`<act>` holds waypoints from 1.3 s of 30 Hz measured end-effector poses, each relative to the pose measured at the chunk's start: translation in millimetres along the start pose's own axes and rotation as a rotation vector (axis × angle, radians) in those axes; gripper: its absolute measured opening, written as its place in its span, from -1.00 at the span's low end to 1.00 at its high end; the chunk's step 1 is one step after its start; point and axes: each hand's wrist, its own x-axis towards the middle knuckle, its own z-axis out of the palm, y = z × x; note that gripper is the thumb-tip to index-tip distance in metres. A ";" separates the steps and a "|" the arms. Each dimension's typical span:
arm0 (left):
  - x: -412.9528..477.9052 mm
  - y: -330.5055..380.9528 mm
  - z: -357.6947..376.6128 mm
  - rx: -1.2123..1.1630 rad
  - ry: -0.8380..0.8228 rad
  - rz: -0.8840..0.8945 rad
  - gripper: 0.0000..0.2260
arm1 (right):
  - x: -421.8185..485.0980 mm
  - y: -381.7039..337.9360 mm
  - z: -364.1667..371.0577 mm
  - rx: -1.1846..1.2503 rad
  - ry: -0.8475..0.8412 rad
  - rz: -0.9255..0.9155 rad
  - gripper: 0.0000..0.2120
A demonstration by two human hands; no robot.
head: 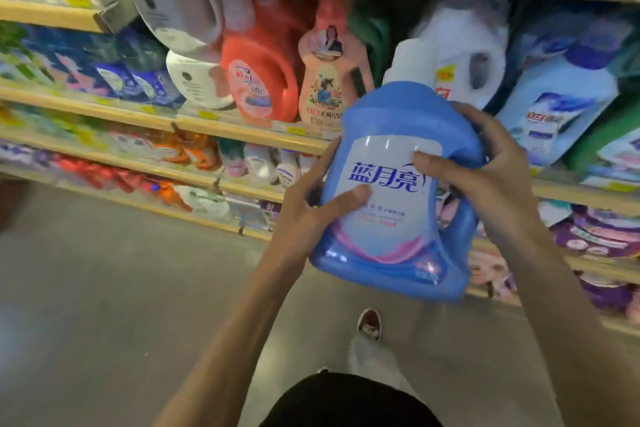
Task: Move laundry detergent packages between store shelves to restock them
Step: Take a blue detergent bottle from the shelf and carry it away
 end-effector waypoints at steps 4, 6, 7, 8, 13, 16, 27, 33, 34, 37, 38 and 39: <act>-32.1 -29.9 -9.9 -0.004 0.000 -0.112 -0.38 | -39.9 26.1 7.4 0.033 -0.026 0.126 -0.30; -47.0 -44.1 -13.1 -0.011 0.008 -0.154 -0.38 | -56.3 39.0 7.5 0.019 -0.040 0.166 -0.31; -54.2 -50.4 -14.5 -0.012 0.009 -0.181 -0.38 | -63.2 44.3 7.9 0.003 -0.055 0.187 -0.32; -60.6 -56.4 -15.1 -0.018 0.012 -0.208 -0.37 | -69.1 49.0 8.5 -0.009 -0.078 0.208 -0.31; -80.7 -91.4 -17.1 -0.045 0.044 -0.323 -0.40 | -86.3 77.3 12.4 -0.060 -0.151 0.289 -0.28; -84.3 -109.4 -16.3 -0.049 0.065 -0.371 -0.37 | -91.9 93.7 12.2 -0.059 -0.166 0.352 -0.25; -43.6 -186.7 -11.7 0.072 0.047 -0.498 -0.38 | -70.5 175.5 8.2 -0.227 -0.135 0.552 -0.25; 17.2 -258.1 -4.4 0.088 0.024 -0.463 -0.36 | -30.8 253.6 7.3 -0.251 -0.095 0.549 -0.13; 30.2 -271.2 -3.2 0.091 0.028 -0.460 -0.36 | -22.3 267.8 7.2 -0.252 -0.096 0.537 -0.15; 72.3 -311.7 -0.8 0.101 0.012 -0.453 -0.36 | 4.9 314.1 4.8 -0.250 -0.088 0.513 -0.27; 85.9 -324.7 -0.4 0.105 0.003 -0.448 -0.36 | 14.1 330.0 4.8 -0.259 -0.077 0.512 -0.27; 99.7 -338.0 -0.8 0.110 -0.006 -0.439 -0.35 | 23.2 345.5 5.4 -0.268 -0.064 0.505 -0.25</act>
